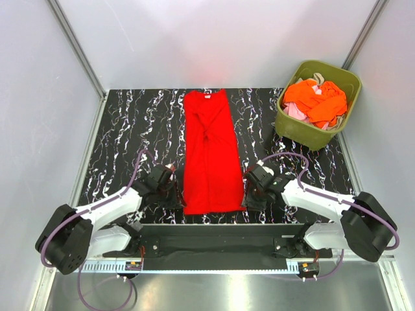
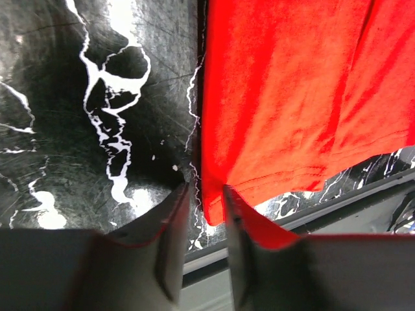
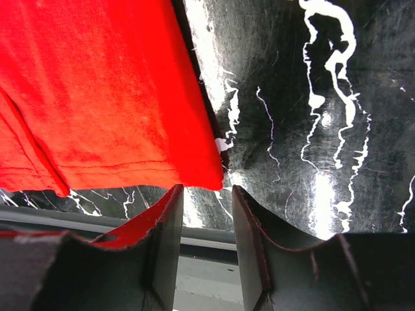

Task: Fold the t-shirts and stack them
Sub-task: Fold the tshirt

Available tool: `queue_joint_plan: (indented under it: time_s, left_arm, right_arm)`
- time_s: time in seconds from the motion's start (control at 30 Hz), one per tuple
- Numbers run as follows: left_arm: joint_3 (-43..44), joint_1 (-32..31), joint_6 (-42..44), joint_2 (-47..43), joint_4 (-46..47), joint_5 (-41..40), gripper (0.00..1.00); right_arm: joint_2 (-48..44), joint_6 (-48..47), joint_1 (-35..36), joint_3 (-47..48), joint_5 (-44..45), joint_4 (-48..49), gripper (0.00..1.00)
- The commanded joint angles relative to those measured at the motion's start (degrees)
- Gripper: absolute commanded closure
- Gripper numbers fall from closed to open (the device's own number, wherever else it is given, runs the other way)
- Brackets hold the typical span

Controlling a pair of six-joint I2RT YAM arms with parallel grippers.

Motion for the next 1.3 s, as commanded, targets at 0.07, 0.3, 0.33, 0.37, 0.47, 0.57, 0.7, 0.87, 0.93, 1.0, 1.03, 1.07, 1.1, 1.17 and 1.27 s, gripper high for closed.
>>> queue_joint_plan:
  time_s: [0.07,0.3,0.33,0.37,0.47,0.57,0.7,0.87,0.93,1.0,1.03,1.07,1.1,1.17,1.27]
  left_arm:
    - [-1.3,-0.4,-0.4,0.4,3.4,1.3,0.8]
    - [-1.4,-0.5,-0.5,1.3,4.7,2.9,1.0]
    - [-1.6,-0.5,-0.7,1.2,4.9,2.9,1.0]
    - [-1.6,-0.5,-0.7,1.1,4.9,2.9,1.0]
    - [-2.4,-0.5,-1.9,-0.4,4.7,2.4,1.0]
    - [-3.2,-0.6,-3.0,-2.1,4.3,2.2,1.0]
    - [-3.3,-0.9,-3.7,-4.6,3.5,2.3,1.0]
    - [-3.0,-1.2,-4.1,-6.6,2.8,3.2,1.0]
    - [-2.6,-1.3,-3.5,-6.5,2.5,3.3,1.0]
    - [-1.6,-1.3,-2.3,-5.9,1.5,2.6,1.0]
    - [-1.2,-1.4,-1.9,-5.9,0.3,2.1,0.98]
    - [-0.7,-1.4,-1.2,-5.8,-0.3,1.2,0.94]
    - [0.5,-1.4,-0.8,-5.9,-1.0,0.7,0.89]
    - [1.8,-1.8,0.4,-6.3,-3.6,-1.4,0.83]
    - [3.2,-2.3,1.3,-6.1,-5.2,-1.8,0.7]
  right_arm:
    - [1.1,-0.8,0.1,1.5,1.9,0.4,0.57]
    - [2.3,-0.5,0.1,-0.9,1.8,2.8,0.6]
    - [2.4,-0.8,0.2,-1.1,1.4,3.2,0.62]
    - [2.2,-0.8,0.1,-1.4,1.3,3.6,0.66]
    - [1.0,-1.3,0.1,-2.1,0.3,4.6,0.92]
    - [-0.9,-1.1,0.2,-2.7,-0.3,4.9,1.0]
    - [-2.9,-0.2,1.2,-3.5,-0.9,5.6,1.0]
    - [-7.4,1.7,2.0,-4.6,-0.6,5.1,1.0]
    - [-8.1,2.5,2.0,-5.0,0.1,4.8,1.0]
    - [-7.6,2.2,2.1,-4.5,-0.2,4.0,0.89]
    - [-7.2,2.3,2.0,-4.4,-0.2,3.7,0.83]
    - [-7.0,2.3,2.0,-4.0,-0.1,2.5,0.78]
    - [-7.0,2.4,2.0,-3.7,0.2,1.9,0.77]
    - [-7.3,2.2,2.0,-2.7,0.7,-0.2,0.76]
    - [-7.8,2.1,2.0,-1.9,2.0,-1.4,0.77]
